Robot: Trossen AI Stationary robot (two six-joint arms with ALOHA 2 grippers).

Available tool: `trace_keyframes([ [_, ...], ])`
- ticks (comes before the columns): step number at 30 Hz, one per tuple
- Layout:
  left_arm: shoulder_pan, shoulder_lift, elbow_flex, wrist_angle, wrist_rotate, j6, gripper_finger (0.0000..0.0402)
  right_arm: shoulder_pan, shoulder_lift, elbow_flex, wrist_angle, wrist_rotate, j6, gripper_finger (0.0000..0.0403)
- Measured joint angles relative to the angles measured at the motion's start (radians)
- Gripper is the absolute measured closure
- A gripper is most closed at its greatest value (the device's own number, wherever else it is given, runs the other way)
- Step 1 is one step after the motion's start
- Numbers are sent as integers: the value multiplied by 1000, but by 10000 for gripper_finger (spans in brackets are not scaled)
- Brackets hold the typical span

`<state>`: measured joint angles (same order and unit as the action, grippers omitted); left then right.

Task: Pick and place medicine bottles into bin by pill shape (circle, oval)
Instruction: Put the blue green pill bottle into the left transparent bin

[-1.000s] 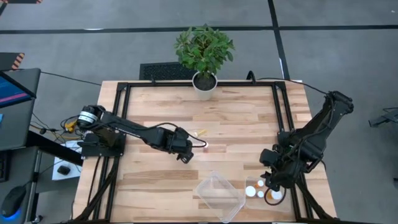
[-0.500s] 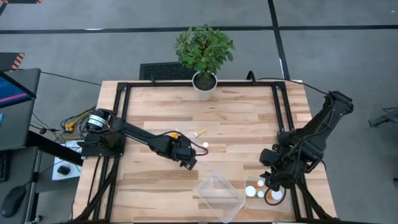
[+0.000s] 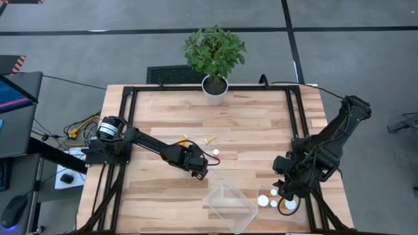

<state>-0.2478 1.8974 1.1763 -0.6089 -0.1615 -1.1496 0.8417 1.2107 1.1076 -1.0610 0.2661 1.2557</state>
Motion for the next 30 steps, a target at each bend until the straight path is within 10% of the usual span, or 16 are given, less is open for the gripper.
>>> trace_keyframes([
  [30, -10, 0, 28, -7, 13, 66, 310, -4, 0, 0, 29, 104, -20, 142],
])
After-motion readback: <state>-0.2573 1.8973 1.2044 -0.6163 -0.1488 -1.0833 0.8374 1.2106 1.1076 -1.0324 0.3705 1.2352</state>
